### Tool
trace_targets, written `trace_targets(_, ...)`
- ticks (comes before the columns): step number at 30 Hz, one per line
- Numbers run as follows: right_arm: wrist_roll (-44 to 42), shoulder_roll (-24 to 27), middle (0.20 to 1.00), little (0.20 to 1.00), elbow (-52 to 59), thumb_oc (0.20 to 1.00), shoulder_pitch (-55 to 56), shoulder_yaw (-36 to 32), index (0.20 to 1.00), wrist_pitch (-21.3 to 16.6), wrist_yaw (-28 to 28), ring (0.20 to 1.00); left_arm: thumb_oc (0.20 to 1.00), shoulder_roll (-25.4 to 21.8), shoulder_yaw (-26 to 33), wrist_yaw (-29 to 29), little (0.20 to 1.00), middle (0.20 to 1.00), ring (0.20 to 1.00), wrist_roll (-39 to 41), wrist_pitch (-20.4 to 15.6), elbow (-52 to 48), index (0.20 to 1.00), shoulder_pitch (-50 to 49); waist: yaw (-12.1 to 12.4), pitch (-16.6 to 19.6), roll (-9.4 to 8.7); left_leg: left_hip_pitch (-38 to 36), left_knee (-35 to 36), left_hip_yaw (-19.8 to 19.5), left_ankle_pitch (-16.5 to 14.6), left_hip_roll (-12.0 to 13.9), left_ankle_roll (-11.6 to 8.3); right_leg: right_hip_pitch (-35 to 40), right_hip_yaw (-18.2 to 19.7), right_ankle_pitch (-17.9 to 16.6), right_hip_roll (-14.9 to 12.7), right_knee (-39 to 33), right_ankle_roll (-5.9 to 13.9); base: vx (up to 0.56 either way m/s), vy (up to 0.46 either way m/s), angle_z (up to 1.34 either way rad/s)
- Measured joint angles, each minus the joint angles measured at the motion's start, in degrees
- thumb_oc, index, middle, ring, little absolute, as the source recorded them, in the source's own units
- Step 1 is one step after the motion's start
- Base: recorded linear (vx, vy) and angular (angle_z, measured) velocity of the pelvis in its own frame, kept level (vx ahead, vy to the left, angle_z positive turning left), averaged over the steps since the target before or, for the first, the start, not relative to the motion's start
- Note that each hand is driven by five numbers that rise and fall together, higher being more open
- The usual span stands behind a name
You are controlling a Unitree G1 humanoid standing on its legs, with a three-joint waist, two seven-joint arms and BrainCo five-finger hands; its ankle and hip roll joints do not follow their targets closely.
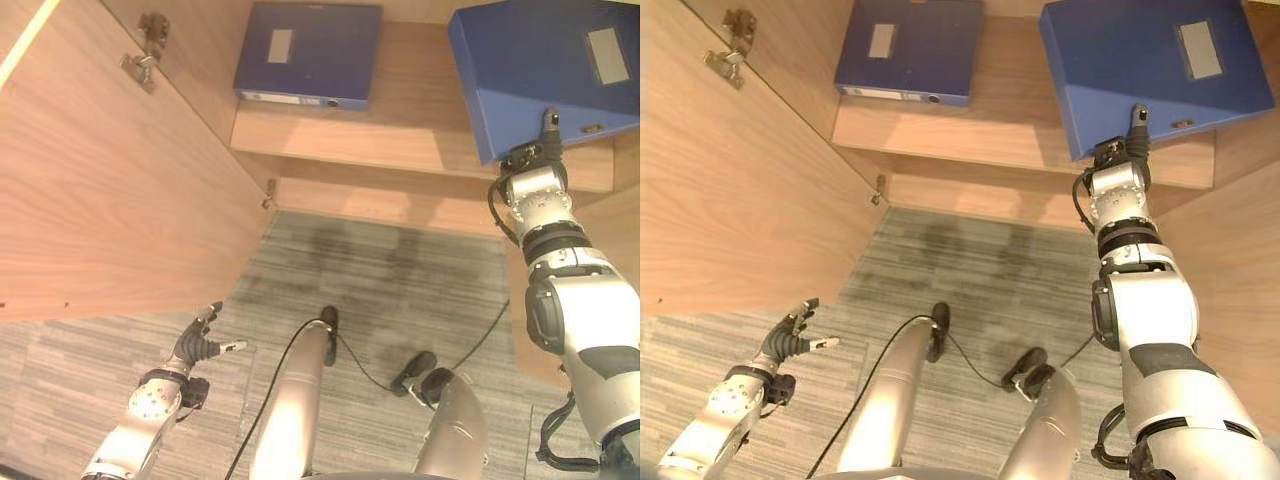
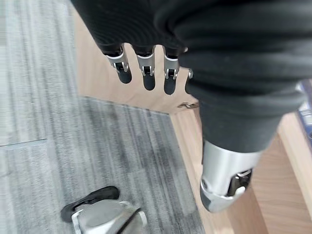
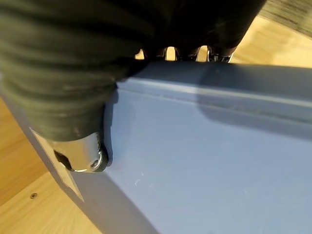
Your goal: Put the empty folder in the office cabinet
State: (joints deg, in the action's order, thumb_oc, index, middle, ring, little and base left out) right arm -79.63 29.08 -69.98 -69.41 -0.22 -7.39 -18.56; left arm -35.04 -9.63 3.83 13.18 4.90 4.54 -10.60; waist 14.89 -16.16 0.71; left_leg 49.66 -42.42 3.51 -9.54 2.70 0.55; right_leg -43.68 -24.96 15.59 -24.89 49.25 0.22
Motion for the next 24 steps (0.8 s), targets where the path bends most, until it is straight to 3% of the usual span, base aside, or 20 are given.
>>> trace_targets(3,-0.32,0.68,0.2,0.2,-0.13,0.2,-2.01,0.11,0.2,-0.06,0.0,0.2,1.0,-0.5,0.02,0.22,1.0,1.0,1.0,0.05,-0.06,-0.01,1.0,-0.06,0.57,0.0,0.0,0.27,-0.14,-1.05,0.02,-0.43,-0.06,0.37,-0.91,0.77,-0.52,0.86,-0.05,0.03,-0.018,0.19)
trace_targets(6,-0.33,3.81,0.2,0.2,-0.09,0.2,-5.1,0.95,0.2,-0.24,0.61,0.2,1.0,-1.42,0.22,0.23,1.0,1.0,1.0,0.09,-0.26,-0.09,1.0,-0.6,2.08,0.03,0.03,0.52,-0.7,-1.66,-0.14,-0.75,-0.3,0.46,-1.26,1.84,-1.08,2.17,0.07,0.04,-0.036,0.14)
trace_targets(13,-4.09,10.91,0.2,0.2,0.13,0.2,-8.52,2.06,0.2,-2.7,2.91,0.2,1.0,-1.58,0.32,0.16,1.0,1.0,1.0,0.11,-0.47,0.0,1.0,-0.75,3.07,0.22,0.31,1.43,-2.8,-3.46,-0.52,-1.97,-0.24,1.31,-2.57,3.6,-2.42,4.38,-0.08,0.04,-0.022,0.15)
trace_targets(24,-5.75,11.74,0.2,0.2,-4.71,0.2,-8.51,2.07,0.2,-2.36,2.88,0.2,1.0,-1.81,0.31,-0.08,1.0,1.0,1.0,0.08,-0.02,1.0,1.0,-0.86,3.03,0.24,0.36,1.96,-5.31,-4.56,-1.57,-2.6,-0.49,1.51,-2.63,5.51,-3.41,7.31,-0.18,0.0,0.004,0.05)
